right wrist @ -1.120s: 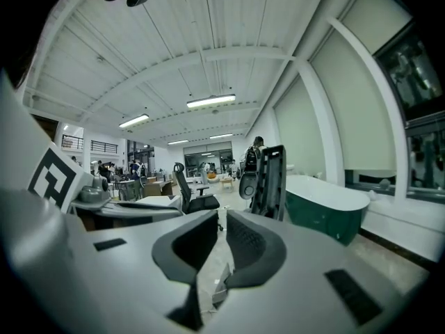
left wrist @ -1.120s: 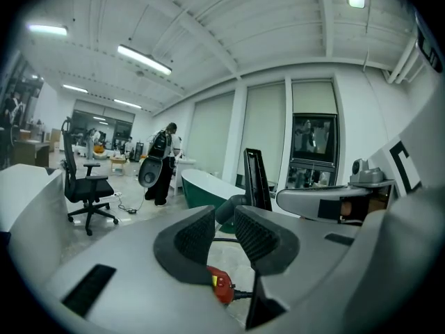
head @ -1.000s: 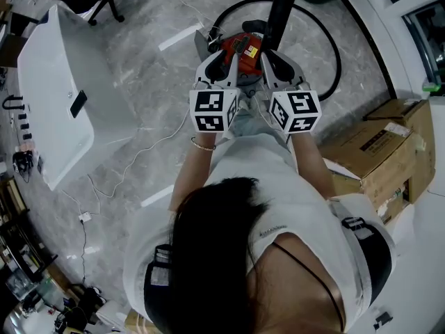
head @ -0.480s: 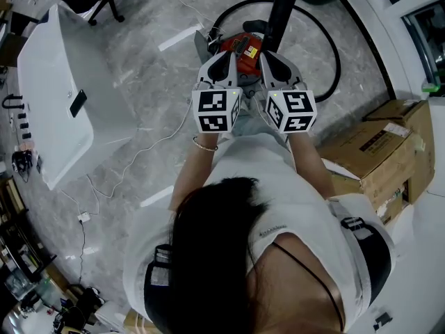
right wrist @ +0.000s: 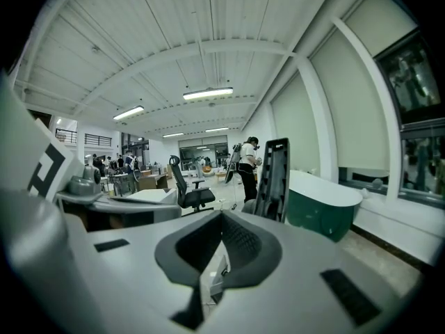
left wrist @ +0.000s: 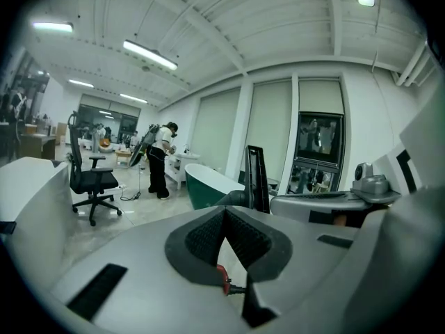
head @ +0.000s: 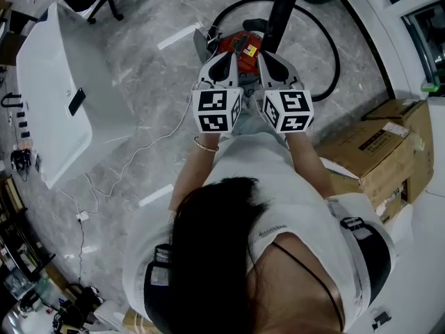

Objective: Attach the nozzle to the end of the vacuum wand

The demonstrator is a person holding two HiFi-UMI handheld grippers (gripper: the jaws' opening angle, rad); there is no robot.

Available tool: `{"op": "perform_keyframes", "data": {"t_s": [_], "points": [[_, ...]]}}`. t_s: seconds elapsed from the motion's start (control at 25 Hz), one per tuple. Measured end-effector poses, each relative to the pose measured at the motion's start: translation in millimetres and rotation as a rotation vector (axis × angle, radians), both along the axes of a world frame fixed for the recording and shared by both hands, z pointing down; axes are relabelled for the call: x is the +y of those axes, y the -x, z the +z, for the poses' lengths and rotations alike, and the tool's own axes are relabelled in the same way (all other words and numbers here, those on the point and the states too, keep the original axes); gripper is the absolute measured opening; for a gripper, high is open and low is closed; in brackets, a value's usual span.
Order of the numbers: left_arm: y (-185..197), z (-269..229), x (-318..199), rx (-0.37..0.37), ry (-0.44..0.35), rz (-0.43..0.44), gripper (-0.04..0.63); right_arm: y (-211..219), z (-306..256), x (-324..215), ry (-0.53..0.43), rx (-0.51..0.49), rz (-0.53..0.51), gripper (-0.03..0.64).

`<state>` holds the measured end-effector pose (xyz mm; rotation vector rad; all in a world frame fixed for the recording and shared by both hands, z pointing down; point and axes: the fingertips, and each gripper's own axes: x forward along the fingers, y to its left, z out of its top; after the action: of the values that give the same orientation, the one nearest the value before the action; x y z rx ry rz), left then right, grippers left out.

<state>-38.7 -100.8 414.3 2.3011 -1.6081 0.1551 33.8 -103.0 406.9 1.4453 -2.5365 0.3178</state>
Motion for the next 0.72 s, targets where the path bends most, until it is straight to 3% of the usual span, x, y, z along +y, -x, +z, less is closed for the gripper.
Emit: {"op": "perform_keyframes", "data": {"t_s": [0.72], "points": [[-13, 2, -1, -0.012, 0.007, 0.033, 0.002, 3, 2, 1, 0.008, 0.019, -0.027, 0.015]]}}
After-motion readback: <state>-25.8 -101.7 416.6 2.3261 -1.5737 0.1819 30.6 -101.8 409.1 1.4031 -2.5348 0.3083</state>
